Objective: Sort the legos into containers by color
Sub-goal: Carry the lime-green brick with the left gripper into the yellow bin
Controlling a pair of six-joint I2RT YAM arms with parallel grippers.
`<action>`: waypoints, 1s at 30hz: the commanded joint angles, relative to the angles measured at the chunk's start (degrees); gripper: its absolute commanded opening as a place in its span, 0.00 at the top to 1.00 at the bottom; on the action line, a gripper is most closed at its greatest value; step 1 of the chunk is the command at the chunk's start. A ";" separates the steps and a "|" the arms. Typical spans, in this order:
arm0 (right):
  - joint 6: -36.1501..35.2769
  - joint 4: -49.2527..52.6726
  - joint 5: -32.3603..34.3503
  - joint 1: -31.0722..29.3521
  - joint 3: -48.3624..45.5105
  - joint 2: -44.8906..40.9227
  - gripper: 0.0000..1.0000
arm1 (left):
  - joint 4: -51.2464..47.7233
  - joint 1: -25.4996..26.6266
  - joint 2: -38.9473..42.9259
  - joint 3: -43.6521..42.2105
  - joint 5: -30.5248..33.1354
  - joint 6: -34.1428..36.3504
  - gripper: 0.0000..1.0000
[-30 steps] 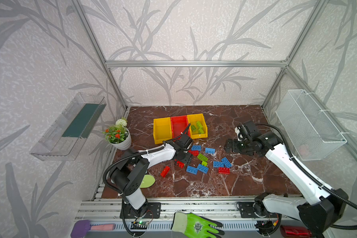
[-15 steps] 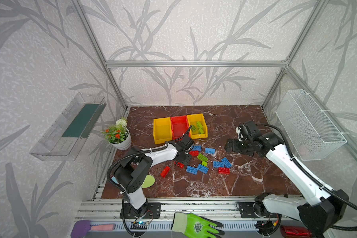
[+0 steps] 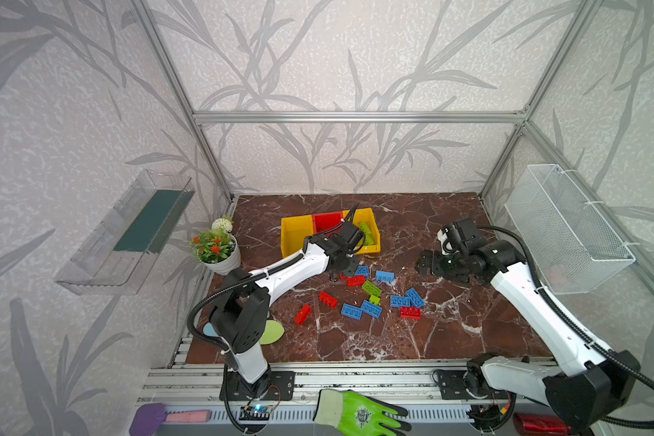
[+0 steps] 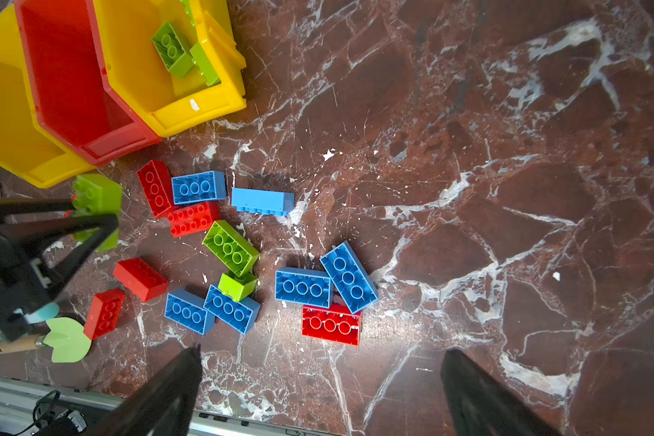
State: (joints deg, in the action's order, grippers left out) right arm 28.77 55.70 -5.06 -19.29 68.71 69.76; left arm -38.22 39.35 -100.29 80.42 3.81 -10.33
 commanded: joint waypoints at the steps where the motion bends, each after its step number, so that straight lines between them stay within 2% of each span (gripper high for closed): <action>1: -1.94 0.32 -1.41 2.32 2.63 0.64 0.01 | -5.54 0.05 -5.62 10.28 4.51 2.24 0.82; 5: -2.64 0.26 -2.28 4.62 3.86 0.78 0.01 | -7.27 -0.39 -13.03 21.24 6.38 2.64 0.82; 12: -4.30 1.54 -1.80 7.78 5.38 0.90 0.01 | -12.43 -2.97 -27.01 39.72 5.77 2.43 0.82; 19: -4.78 1.55 -1.80 9.74 6.43 1.80 0.01 | -14.68 -6.27 -35.02 51.04 2.37 0.85 0.79; 22: -4.78 1.63 -1.80 9.86 7.53 3.04 0.01 | -14.75 -6.94 -37.48 54.33 -0.28 0.92 0.73; 26: -4.10 1.43 -1.89 9.88 9.00 4.15 0.01 | -14.88 -7.31 -39.14 57.50 -2.43 0.88 0.52; 28: -3.65 1.56 -2.05 9.91 9.63 4.56 0.01 | -14.95 -7.45 -39.22 58.06 -2.88 0.36 0.39; 30: -3.26 1.95 -2.00 9.88 10.12 4.78 0.01 | -15.27 -7.36 -38.54 58.24 -3.72 -0.74 0.35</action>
State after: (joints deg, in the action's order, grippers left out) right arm 25.08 56.14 -6.57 -9.63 76.82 74.22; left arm -51.53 31.64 -138.80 136.86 2.28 -10.26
